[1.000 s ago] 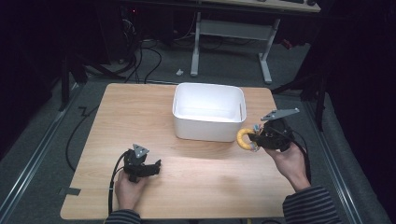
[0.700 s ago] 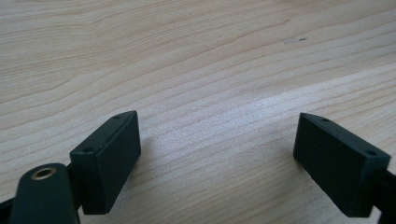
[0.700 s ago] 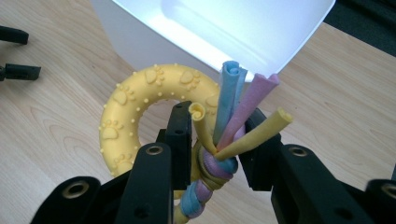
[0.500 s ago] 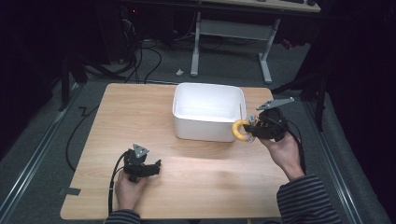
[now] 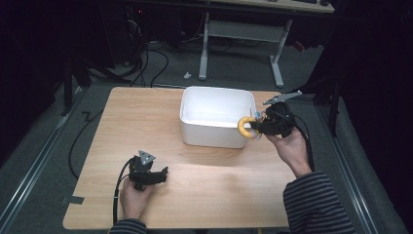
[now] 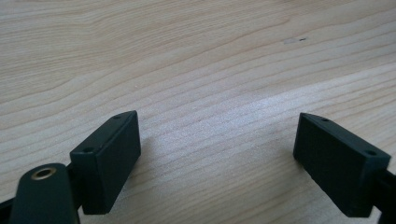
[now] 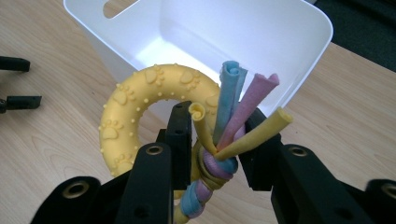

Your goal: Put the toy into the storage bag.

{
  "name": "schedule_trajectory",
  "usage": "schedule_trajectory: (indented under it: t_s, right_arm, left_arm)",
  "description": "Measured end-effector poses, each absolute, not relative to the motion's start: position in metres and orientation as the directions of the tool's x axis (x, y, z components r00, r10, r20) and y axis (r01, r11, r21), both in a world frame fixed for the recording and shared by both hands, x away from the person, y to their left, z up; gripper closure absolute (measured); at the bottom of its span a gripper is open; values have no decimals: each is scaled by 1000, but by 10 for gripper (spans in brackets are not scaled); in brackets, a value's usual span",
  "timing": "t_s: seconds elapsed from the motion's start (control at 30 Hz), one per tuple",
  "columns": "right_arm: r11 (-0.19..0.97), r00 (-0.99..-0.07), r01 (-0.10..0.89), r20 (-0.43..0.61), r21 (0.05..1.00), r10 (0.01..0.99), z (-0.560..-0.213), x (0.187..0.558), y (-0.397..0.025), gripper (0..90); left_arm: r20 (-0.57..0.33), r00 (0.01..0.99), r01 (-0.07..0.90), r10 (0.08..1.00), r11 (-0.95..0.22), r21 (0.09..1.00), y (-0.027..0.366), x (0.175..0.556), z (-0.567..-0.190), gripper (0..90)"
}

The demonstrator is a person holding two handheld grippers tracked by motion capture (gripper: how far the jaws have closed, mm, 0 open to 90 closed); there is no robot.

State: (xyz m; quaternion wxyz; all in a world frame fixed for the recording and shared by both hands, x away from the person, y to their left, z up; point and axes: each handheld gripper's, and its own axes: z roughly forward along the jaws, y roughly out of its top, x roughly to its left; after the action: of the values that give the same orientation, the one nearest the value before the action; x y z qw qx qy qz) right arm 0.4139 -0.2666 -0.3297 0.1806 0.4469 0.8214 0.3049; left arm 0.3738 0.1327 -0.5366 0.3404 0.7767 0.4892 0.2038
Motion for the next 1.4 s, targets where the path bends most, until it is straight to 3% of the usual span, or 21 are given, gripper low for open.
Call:
schedule_trajectory:
  t_s: [1.4]
  right_arm:
    - [382, -486, 679, -6, 627, 874, -343, 483, -234, 681]
  left_arm:
    - [-17, 438, 621, 899, -289, 728, 133, 374, -537, 151]
